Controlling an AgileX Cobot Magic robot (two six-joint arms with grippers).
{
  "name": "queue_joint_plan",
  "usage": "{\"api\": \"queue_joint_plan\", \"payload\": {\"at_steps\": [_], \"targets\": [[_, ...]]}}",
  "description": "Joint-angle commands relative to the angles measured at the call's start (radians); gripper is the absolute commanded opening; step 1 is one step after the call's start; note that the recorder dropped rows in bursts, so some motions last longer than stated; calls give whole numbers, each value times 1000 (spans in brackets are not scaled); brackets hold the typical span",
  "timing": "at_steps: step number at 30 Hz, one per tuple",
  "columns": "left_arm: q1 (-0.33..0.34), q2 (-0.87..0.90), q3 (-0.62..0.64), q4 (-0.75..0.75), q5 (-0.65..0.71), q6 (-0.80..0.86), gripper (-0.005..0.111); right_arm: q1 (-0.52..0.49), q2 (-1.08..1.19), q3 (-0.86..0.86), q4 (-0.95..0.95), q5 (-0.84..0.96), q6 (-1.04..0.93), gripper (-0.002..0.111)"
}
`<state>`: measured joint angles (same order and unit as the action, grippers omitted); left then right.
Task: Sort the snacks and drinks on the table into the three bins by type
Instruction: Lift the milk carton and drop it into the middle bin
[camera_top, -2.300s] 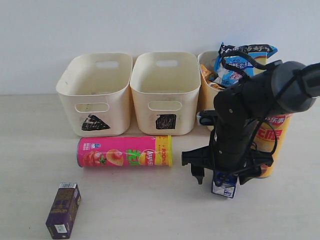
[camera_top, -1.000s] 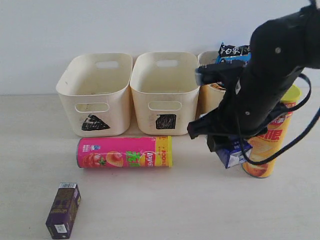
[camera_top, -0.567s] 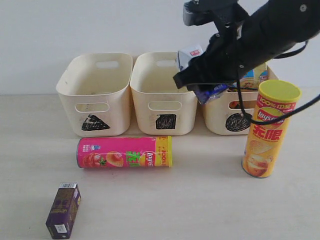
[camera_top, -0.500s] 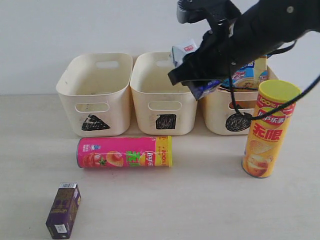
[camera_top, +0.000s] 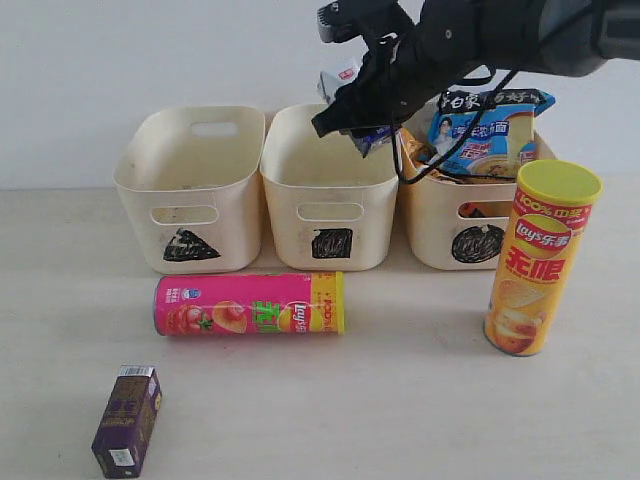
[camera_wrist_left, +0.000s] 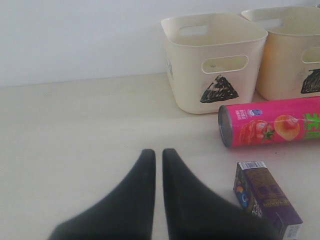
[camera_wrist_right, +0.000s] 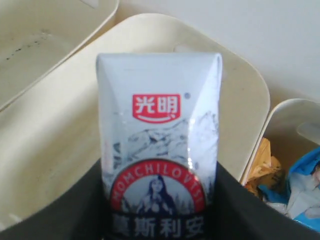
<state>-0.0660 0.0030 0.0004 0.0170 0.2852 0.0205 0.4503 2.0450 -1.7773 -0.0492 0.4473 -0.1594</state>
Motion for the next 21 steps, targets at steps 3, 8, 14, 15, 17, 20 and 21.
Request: {"api": "queue_joint_plan", "payload": {"at_steps": [3,8,14,15,17,20,21], "targets": [[3,-3,0,1,-4,-5,4,-22,98,-127,22,-4,-39,0],[3,-3,0,1,-4,-5,4,-22,160,-180,73,-8,-69,0],[3,-3,0,1,-4,-5,4,-22,190,-190,94,-12,-85,23],[3,-3,0,1,-6,-5,4,-22,190,-190,94,-12,-85,30],[3,-3,0,1,-6,-5,4,-22,190,-190,94,-17,-85,43],[3,-3,0,1,-6,-5,4,-22,190,-190,94,-26,-85,63],[3,-3,0,1,-6,-5,4,-22,190,-190,94,-28,-85,68]]}}
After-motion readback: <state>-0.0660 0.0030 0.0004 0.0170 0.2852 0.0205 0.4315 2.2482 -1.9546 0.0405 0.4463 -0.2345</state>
